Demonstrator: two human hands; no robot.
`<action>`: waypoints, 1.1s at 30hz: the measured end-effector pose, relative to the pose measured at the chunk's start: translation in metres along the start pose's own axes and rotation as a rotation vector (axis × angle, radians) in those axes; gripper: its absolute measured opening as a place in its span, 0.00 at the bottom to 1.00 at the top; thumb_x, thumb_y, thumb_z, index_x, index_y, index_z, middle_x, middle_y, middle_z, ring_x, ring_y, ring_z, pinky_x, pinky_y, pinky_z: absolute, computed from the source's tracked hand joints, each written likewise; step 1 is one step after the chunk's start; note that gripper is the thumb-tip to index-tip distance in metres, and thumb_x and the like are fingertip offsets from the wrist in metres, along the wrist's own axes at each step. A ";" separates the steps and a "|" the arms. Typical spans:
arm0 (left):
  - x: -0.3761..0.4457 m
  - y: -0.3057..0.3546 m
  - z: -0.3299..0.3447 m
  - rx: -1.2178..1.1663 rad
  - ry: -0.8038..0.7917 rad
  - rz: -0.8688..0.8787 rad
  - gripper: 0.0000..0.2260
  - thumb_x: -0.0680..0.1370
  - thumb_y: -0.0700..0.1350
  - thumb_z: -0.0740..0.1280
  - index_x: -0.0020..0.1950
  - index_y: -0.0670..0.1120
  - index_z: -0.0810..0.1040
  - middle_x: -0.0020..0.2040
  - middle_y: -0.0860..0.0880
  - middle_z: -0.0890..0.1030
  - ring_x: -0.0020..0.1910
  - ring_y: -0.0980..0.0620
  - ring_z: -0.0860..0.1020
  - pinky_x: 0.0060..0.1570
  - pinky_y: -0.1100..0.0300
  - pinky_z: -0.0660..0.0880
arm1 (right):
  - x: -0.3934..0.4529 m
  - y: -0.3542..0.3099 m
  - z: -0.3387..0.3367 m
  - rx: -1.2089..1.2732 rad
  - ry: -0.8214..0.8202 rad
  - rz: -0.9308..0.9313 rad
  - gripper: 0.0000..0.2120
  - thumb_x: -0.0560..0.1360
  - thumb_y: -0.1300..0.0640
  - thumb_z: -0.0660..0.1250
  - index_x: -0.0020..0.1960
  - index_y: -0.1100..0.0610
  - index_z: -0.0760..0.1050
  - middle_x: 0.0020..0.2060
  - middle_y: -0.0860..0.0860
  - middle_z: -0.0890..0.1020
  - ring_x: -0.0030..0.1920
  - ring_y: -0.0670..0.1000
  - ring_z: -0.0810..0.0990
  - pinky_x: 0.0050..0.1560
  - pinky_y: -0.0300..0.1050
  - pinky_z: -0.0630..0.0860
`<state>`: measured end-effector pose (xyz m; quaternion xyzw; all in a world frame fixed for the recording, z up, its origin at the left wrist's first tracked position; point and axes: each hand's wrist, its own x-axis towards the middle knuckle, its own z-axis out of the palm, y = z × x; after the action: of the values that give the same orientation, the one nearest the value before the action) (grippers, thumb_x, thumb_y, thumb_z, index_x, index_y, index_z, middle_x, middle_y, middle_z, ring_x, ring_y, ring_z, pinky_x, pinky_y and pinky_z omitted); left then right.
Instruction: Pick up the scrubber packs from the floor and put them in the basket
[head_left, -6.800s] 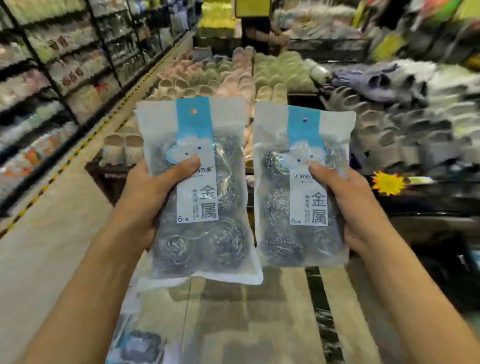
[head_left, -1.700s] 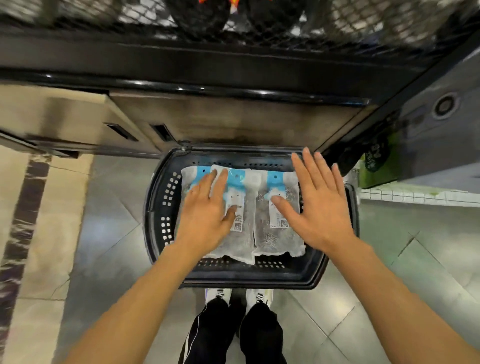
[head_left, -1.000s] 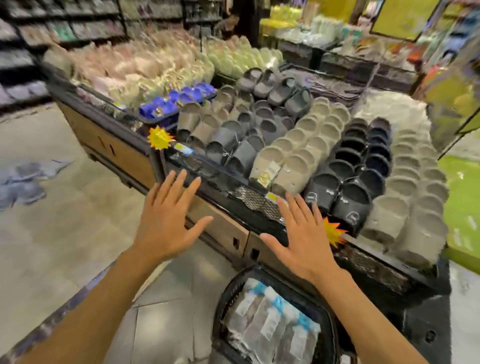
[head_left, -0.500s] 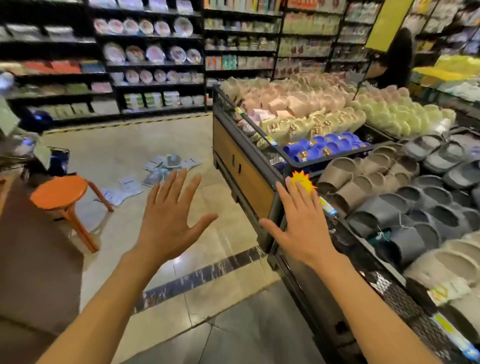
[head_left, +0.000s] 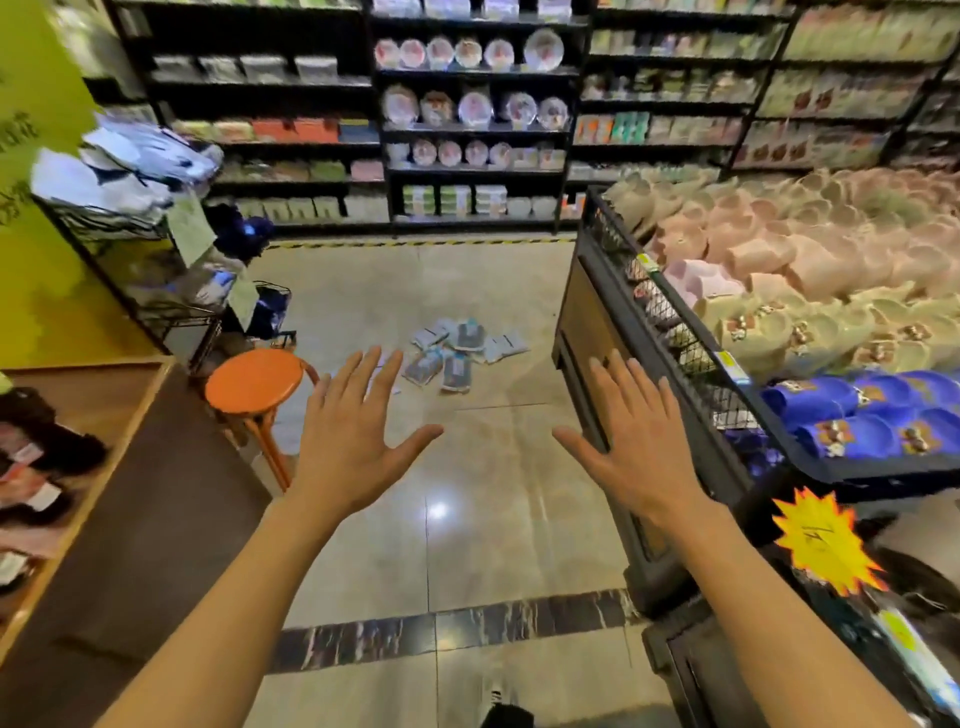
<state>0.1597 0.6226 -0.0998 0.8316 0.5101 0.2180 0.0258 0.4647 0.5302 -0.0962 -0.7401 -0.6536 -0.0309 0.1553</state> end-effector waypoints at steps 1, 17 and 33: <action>0.019 -0.004 0.006 0.003 0.001 -0.020 0.46 0.75 0.78 0.48 0.82 0.48 0.61 0.81 0.43 0.65 0.81 0.40 0.62 0.77 0.37 0.60 | 0.024 0.004 0.006 0.012 -0.004 -0.006 0.47 0.75 0.23 0.44 0.85 0.52 0.53 0.84 0.53 0.55 0.84 0.55 0.50 0.81 0.56 0.42; 0.292 -0.105 0.099 0.054 0.090 -0.248 0.47 0.74 0.79 0.48 0.81 0.47 0.65 0.78 0.46 0.70 0.76 0.43 0.69 0.73 0.40 0.62 | 0.356 0.039 0.100 0.144 -0.089 -0.092 0.54 0.69 0.18 0.33 0.85 0.51 0.48 0.84 0.52 0.51 0.84 0.54 0.48 0.80 0.51 0.40; 0.577 -0.229 0.186 -0.019 0.048 -0.294 0.43 0.75 0.76 0.51 0.81 0.50 0.63 0.78 0.47 0.70 0.76 0.45 0.70 0.74 0.38 0.59 | 0.666 0.033 0.184 0.174 -0.171 -0.081 0.48 0.72 0.21 0.42 0.84 0.47 0.43 0.84 0.48 0.49 0.84 0.52 0.48 0.81 0.51 0.45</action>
<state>0.2626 1.2619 -0.1348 0.7421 0.6249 0.2366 0.0530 0.5642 1.2143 -0.1113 -0.6969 -0.6939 0.0829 0.1613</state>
